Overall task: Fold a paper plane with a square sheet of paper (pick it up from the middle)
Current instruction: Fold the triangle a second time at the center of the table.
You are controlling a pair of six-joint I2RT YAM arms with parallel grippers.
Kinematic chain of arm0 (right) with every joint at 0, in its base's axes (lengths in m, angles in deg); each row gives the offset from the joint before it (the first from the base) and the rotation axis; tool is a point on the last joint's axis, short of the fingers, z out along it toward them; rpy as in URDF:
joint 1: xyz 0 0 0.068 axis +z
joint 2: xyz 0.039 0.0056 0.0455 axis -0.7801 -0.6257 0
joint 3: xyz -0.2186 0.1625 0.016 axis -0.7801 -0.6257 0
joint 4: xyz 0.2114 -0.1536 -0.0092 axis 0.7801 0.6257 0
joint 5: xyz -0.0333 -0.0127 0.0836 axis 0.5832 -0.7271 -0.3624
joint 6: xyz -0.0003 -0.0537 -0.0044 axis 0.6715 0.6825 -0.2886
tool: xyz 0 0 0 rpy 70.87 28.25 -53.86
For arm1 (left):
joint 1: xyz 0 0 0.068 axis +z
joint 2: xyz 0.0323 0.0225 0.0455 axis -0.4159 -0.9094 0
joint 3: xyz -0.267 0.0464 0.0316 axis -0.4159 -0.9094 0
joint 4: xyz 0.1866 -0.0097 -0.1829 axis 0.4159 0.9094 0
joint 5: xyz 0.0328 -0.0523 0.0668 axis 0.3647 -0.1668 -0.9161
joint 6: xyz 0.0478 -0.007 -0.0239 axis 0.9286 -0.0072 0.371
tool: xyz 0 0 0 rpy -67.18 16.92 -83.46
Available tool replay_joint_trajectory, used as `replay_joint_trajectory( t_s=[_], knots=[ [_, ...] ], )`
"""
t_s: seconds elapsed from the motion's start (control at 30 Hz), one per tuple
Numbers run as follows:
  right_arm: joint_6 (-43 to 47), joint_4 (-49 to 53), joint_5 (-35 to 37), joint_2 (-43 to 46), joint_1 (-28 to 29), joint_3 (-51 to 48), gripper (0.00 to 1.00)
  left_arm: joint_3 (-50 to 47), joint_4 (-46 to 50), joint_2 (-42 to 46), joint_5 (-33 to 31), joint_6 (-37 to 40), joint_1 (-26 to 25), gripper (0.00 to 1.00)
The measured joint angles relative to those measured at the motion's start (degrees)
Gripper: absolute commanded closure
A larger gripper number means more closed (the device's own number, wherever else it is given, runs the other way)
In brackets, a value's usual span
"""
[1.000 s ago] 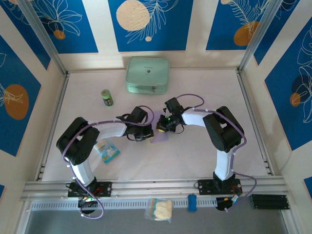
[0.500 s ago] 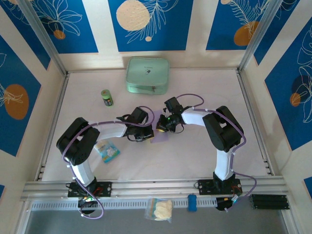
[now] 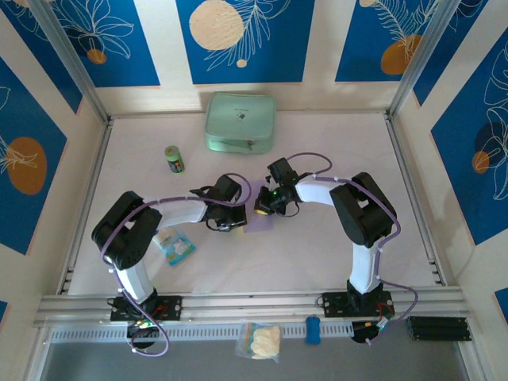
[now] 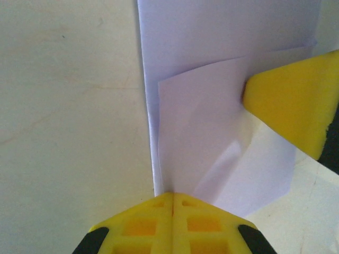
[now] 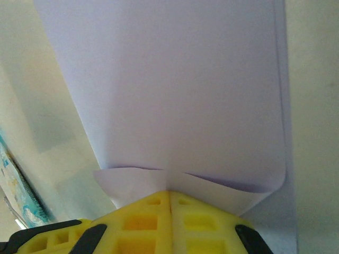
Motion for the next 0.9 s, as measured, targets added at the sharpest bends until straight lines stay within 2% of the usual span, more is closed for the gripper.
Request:
replay_joint_trajectory(
  t_s=[0.3,0.63,0.9],
  knots=[
    [-0.4,0.0,0.0,0.0,0.0,0.0,1.00,1.6,0.6,4.4,0.0,0.1,-2.0,0.96],
    [-1.0,0.0,-1.0,-0.3,-0.5,0.0,1.00,1.6,-4.2,1.5,1.7,-2.6,-3.3,0.96],
    [-1.0,0.0,-1.4,-0.4,-0.6,0.0,1.00,1.6,-4.1,-1.7,1.8,-2.8,-3.3,0.96]
  ],
)
